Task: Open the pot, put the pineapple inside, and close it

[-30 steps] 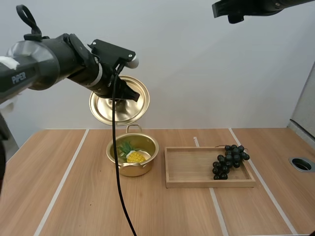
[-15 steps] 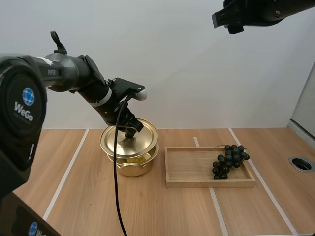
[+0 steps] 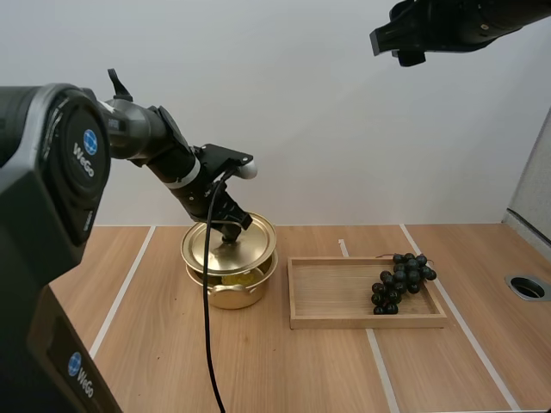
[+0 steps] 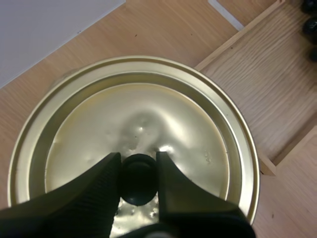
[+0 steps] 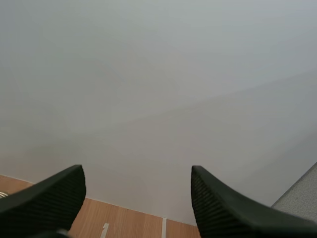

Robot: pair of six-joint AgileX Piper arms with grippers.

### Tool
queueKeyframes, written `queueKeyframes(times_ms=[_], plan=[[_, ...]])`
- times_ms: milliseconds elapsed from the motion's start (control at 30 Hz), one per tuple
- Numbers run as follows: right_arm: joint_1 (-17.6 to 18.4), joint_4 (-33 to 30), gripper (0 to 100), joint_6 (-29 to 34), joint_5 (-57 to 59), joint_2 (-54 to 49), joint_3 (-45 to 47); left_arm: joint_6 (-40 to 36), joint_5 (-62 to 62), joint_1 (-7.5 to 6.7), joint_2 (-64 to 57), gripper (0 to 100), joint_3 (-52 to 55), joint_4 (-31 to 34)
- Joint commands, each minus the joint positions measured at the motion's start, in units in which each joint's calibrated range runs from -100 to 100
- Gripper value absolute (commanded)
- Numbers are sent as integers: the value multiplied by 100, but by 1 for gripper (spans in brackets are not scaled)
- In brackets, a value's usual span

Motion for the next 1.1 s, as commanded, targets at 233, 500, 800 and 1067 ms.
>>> queueKeyframes(times_ms=[233, 500, 800, 1067], plan=[[-24, 8, 100, 17, -48, -79, -7, -35, 669, -16, 429, 0, -282, -115], [-24, 8, 100, 17, -92, -79, -7, -87, 855, -16, 660, 0, -282, -21], [-24, -80, 100, 17, -93, -79, -7, -184, 642, -16, 723, 0, -282, 4], [-24, -324, 100, 17, -93, -79, -7, -221, 656, -16, 723, 16, -282, 41]])
